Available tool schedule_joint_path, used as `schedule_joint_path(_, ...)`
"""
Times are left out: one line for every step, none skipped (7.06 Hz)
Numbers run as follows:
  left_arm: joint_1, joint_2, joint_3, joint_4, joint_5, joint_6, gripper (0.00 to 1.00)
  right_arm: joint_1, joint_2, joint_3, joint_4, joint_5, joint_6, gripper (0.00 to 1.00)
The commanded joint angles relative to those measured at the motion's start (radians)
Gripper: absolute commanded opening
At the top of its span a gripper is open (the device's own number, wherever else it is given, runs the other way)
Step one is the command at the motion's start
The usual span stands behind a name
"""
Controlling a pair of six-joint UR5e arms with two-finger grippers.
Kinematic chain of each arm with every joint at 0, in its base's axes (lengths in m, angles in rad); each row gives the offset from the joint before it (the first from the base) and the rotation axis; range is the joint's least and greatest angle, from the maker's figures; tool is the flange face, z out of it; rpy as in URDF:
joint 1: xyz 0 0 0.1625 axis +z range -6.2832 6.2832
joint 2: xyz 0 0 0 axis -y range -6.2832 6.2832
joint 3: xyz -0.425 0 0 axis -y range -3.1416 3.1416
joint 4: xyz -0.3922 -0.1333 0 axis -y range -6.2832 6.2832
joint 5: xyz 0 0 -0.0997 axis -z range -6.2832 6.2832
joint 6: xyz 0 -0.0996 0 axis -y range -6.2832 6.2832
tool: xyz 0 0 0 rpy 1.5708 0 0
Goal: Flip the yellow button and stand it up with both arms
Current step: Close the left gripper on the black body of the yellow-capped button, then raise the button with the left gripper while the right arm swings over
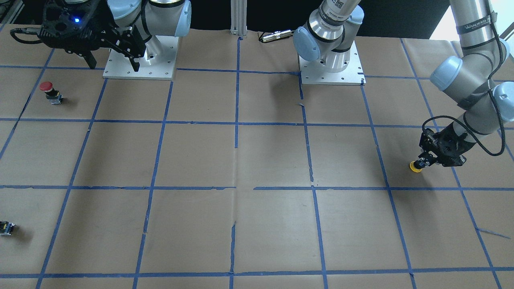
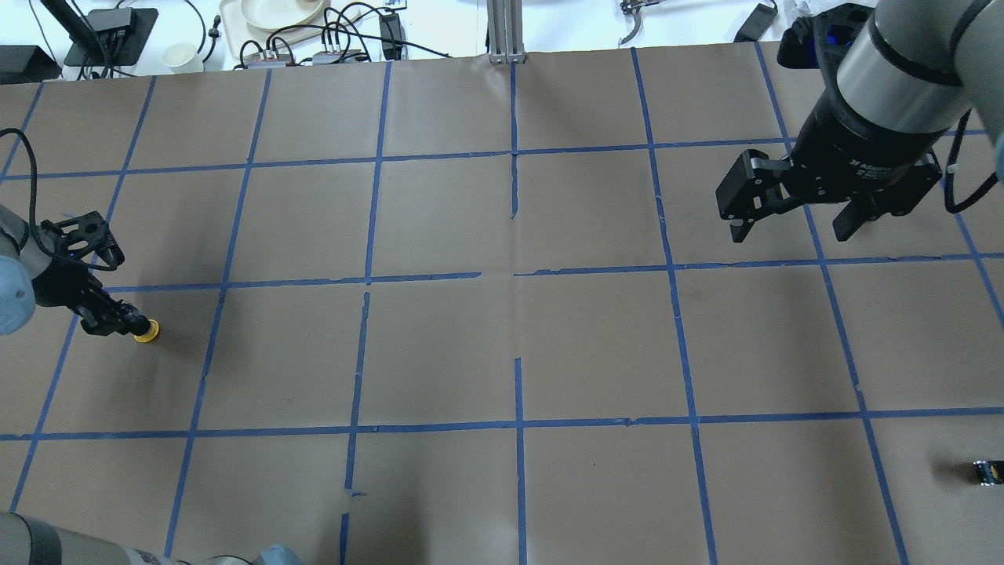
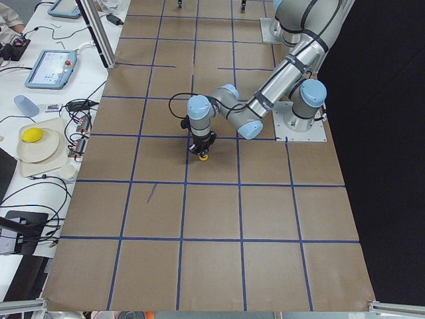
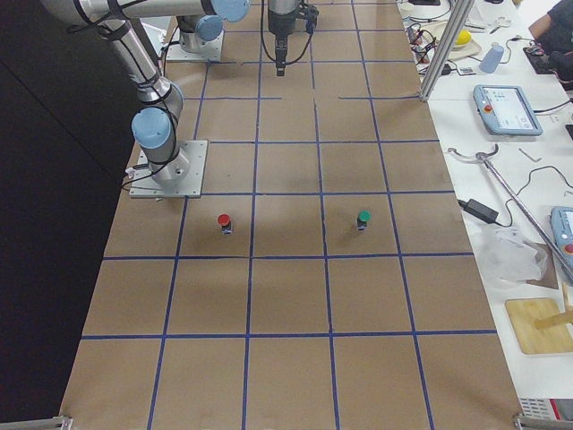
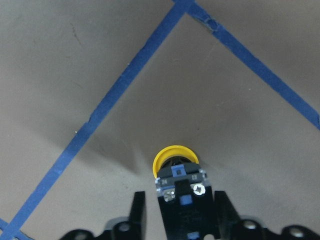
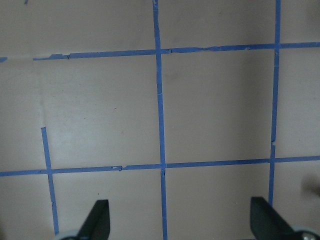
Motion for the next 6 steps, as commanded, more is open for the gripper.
schedule_joint_path(-0.014, 0.032, 0.028, -0.018, -0.040, -0.002, 0.02, -0.006, 0.002, 0.000, 0.002, 0.000, 0.005, 1.00)
schedule_joint_path(-0.045, 0.074, 0.055, -0.119, -0.081, -0.027, 0.02, -0.005, 0.000, 0.000, 0.000, 0.002, -0.013, 1.00)
schedule_joint_path(-0.080, 0.120, 0.095, -0.273, -0.144, -0.141, 0.02, -0.003, 0.002, -0.005, 0.000, 0.002, -0.055, 1.00)
schedule_joint_path(-0.129, 0.133, 0.130, -0.402, -0.238, -0.219, 0.02, -0.002, 0.003, 0.001, 0.008, -0.004, -0.044, 1.00)
schedule_joint_path(-0.187, 0.153, 0.135, -0.492, -0.358, -0.314, 0.02, -0.012, 0.005, 0.000, 0.016, 0.000, -0.050, 1.00)
schedule_joint_path(-0.238, 0.191, 0.135, -0.572, -0.512, -0.399, 0.02, -0.017, 0.005, -0.005, 0.041, 0.050, -0.055, 1.00)
